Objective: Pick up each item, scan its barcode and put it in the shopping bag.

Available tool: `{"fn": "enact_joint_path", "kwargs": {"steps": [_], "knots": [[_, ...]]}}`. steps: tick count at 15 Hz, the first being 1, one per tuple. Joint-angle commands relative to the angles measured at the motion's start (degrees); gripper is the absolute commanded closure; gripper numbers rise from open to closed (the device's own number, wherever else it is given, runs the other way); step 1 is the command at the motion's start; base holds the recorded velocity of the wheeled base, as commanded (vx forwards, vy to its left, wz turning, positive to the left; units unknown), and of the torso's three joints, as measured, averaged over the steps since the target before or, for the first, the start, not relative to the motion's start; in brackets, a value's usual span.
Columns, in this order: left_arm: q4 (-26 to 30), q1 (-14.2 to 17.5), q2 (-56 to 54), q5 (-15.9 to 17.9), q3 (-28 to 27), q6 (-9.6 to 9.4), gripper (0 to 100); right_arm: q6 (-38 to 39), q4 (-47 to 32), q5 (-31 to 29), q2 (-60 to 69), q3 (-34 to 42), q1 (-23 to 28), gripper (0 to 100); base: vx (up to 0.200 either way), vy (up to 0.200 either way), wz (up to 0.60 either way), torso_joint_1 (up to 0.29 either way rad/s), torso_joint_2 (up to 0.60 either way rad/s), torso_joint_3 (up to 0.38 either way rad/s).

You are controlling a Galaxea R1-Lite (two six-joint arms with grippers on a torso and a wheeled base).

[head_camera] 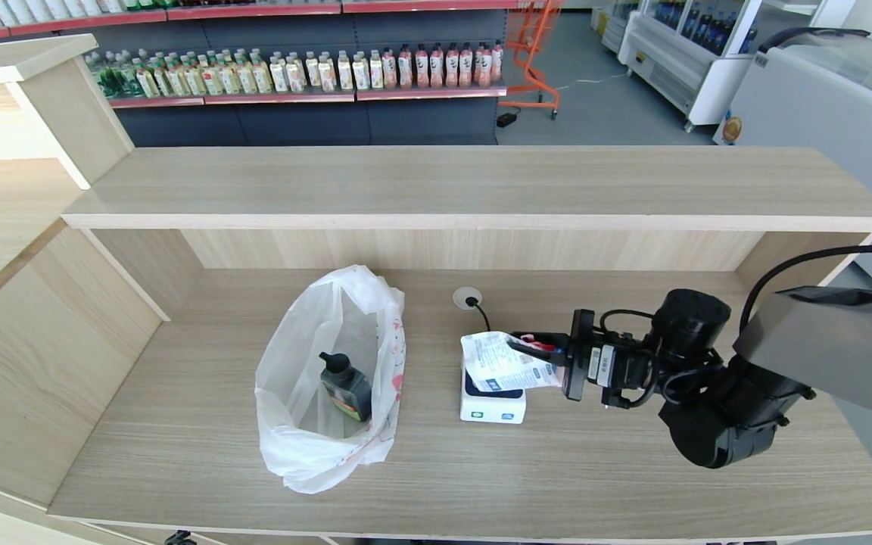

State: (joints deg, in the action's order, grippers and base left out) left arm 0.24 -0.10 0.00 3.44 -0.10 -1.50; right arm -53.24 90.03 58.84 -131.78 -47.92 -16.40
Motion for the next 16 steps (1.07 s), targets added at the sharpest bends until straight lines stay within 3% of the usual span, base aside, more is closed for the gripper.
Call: {"fn": "enact_joint_path", "kwargs": {"steps": [1, 10, 12, 16], "knots": [[0.0, 0.0, 0.1, 0.0, 0.0, 0.01, 0, 0.0, 0.0, 0.0, -1.5, -0.2, 0.6, 100, 0.0, 0.0, 0.0, 0.0, 0.0, 0.0], [0.0, 0.0, 0.1, 0.0, 0.0, 0.01, 0, 3.6, 0.0, -0.1, 0.2, -2.9, 0.8, 100, 0.0, 0.0, 0.0, 0.0, 0.0, 0.0], [0.0, 0.0, 0.0, 0.0, 0.0, 0.01, 0, 10.4, 0.0, -0.7, 5.6, -2.4, 1.5, 100, 0.0, 0.0, 0.0, 0.0, 0.0, 0.0], [0.0, 0.0, 0.1, 0.0, 0.0, 0.01, 0, 31.6, -0.1, -15.0, 27.6, 11.5, 4.7, 100, 0.0, 0.0, 0.0, 0.0, 0.0, 0.0]]}}
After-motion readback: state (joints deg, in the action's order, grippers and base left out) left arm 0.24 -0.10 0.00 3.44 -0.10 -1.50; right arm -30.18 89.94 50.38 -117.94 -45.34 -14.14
